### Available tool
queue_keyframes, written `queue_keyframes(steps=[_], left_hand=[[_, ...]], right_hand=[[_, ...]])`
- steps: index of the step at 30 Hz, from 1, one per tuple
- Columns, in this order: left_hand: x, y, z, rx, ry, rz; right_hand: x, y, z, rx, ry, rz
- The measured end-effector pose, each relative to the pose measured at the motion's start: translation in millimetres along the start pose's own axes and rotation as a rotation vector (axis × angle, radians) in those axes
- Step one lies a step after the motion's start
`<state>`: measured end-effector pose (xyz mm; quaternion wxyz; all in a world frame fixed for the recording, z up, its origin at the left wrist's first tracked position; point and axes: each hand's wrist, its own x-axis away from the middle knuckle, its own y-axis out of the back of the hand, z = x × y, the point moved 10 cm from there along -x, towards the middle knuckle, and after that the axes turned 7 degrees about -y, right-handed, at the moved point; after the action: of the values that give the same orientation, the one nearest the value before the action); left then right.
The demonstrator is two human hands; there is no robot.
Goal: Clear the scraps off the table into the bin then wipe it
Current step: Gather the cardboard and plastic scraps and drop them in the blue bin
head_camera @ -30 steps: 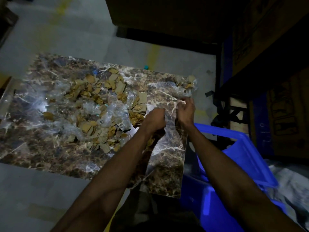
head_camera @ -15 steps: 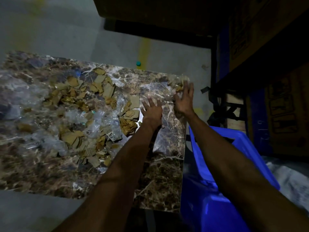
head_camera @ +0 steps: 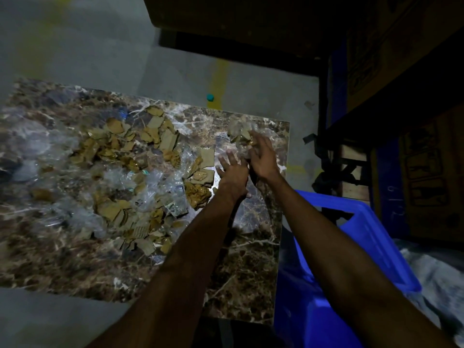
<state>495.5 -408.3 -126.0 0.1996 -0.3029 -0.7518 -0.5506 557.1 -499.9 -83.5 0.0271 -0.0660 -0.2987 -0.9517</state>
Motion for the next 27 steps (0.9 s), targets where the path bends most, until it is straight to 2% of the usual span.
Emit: queue_keyframes(steps=[5,8,12,17,23,25,27], left_hand=[[29,12,7,0.007,-0.186,-0.098],[54,28,24,0.174,-0.290,-0.180],[89,49,38,0.240,-0.273,-0.355],[130,48,58,0.371,-0.197,-0.473],[185,24,97,0.445,-0.099,-0.600],[200,12,109,0.379,-0.073,-0.641],[209,-5,120,0.324,-0.004,-0.598]], right_hand=[[-1,25,-4,-0.086,-0.061,-0.101],[9,23,-1,-0.092,-0.089,-0.073],[34,-22,4,-0.094,-0.112,0.042],[73,-69,29,-0.164,-0.123,0.180],[110,-27,42,-0.223,-0.194,-0.088],[130,-29,34,-0.155,-0.223,-0.083],[160,-50,20,-0.089,-0.328,-0.013]])
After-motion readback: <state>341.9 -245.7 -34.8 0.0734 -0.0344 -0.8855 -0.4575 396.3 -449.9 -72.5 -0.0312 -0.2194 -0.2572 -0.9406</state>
